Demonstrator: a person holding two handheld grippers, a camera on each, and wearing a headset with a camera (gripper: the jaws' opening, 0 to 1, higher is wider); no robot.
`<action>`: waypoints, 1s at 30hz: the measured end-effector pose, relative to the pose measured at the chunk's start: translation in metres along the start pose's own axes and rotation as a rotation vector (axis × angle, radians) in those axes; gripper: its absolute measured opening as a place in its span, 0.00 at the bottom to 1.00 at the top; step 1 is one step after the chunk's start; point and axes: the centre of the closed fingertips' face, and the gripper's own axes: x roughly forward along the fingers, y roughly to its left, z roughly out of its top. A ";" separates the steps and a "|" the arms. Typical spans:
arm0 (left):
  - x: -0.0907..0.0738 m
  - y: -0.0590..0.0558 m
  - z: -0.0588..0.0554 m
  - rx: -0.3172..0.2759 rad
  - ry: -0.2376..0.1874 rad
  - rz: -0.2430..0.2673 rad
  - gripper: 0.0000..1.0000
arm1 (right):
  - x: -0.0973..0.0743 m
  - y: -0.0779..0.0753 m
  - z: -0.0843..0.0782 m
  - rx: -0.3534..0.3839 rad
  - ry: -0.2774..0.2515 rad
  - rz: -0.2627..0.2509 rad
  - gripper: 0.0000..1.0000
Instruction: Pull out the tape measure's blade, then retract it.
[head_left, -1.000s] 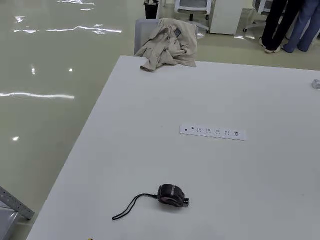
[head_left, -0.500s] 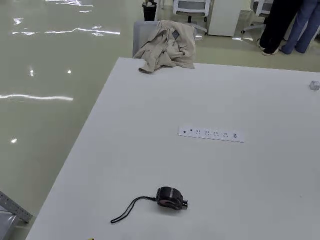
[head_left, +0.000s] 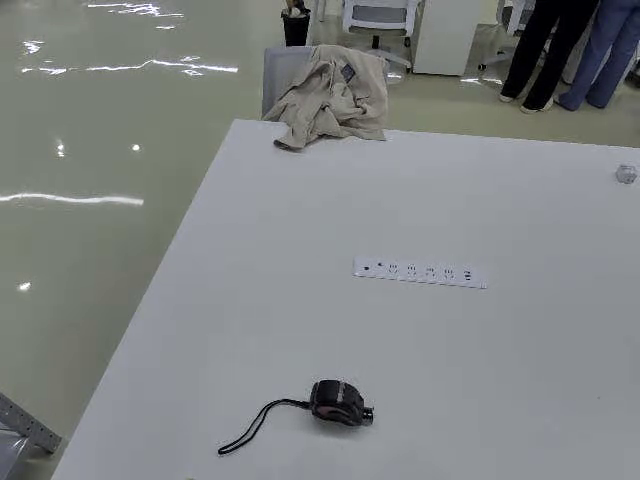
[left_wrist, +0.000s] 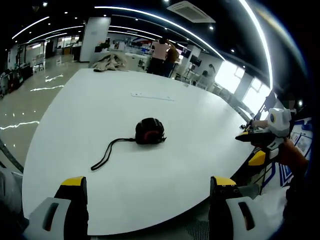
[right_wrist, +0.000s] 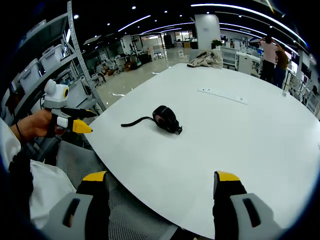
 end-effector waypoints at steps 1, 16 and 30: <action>0.000 -0.001 0.001 0.002 0.001 -0.002 1.00 | 0.000 0.000 0.001 0.000 -0.001 0.002 0.89; 0.015 -0.007 0.005 0.031 0.001 -0.026 1.00 | 0.015 -0.002 0.002 -0.046 0.012 0.024 0.87; 0.034 -0.001 0.014 0.097 -0.019 -0.078 1.00 | 0.034 -0.005 0.009 -0.103 0.023 0.050 0.84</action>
